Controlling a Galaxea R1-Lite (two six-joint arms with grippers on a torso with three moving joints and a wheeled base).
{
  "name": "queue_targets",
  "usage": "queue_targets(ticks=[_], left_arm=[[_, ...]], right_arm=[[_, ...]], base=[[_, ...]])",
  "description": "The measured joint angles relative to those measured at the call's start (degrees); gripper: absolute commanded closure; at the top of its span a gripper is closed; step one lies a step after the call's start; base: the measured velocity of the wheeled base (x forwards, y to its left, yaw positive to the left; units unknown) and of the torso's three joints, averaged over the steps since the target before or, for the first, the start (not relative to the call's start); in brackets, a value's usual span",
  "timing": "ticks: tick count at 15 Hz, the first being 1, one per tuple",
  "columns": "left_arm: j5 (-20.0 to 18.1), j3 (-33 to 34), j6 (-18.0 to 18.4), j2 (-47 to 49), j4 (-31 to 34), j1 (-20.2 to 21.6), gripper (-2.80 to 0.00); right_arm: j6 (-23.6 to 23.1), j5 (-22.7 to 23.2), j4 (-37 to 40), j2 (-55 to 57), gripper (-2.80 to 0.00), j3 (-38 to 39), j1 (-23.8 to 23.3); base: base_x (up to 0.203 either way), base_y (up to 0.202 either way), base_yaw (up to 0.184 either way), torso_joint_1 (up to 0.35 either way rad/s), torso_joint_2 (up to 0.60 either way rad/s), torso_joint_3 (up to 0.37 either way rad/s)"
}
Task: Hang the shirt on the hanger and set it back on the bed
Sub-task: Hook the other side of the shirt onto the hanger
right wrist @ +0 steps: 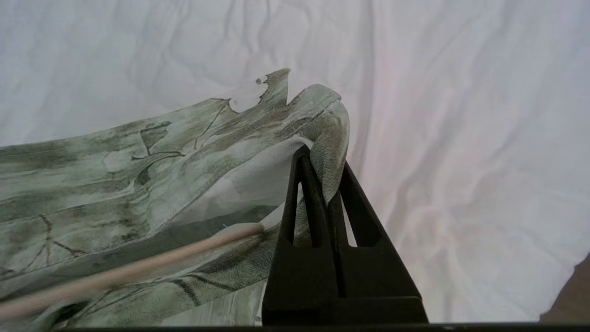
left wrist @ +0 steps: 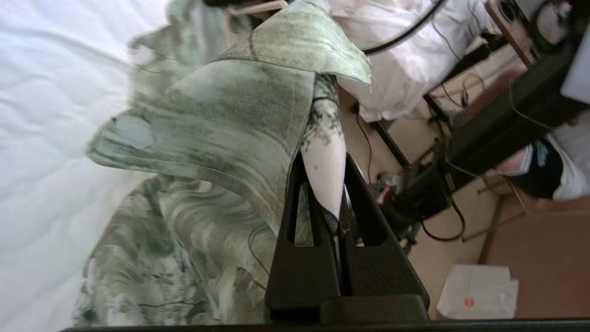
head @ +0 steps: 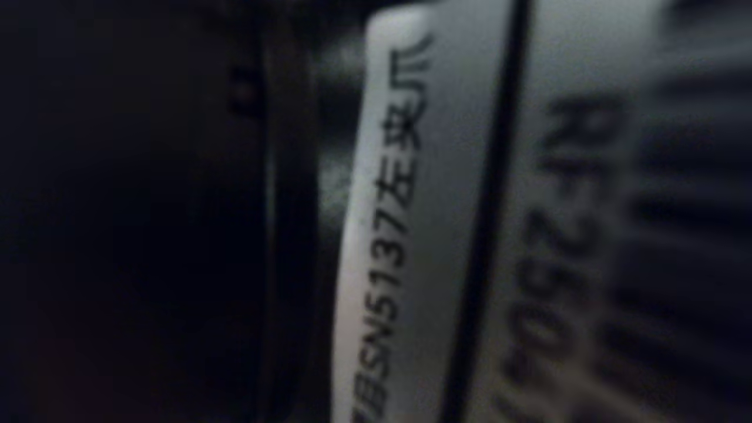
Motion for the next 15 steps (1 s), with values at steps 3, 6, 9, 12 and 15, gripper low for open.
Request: queue_targets(ticks=[3,6,9,12,15], left_arm=[[-0.3,-0.3,-1.8,1.5,1.2,-1.6,0.0],[-0.6,0.4,-2.2,3.1,1.2,-2.2,0.0],[-0.5,0.5,-2.3,4.3,1.0,-2.1,0.0],[0.2,0.3,-2.2,5.2,0.8,-0.4,0.0],[1.2,0.5,-2.0,5.8,1.0,1.7,0.0]], right_arm=[[-0.9,-0.2,0.0,0.1,0.0,-2.0,1.5],[-1.0,-1.1,0.1,0.1,0.0,-4.3,3.5],[-1.0,-1.2,1.1,-1.3,0.0,-4.8,6.1],[-0.9,-1.5,3.9,-4.3,0.0,-4.9,9.5],[-0.9,-3.2,5.5,-7.6,0.0,-5.3,12.8]], base=[[0.0,0.0,0.0,0.0,0.0,0.0],[0.0,0.0,0.0,0.0,0.0,0.0],[0.0,0.0,0.0,0.0,0.0,0.0],[0.0,0.0,0.0,0.0,0.0,0.0],[0.0,0.0,0.0,0.0,0.0,0.0]])
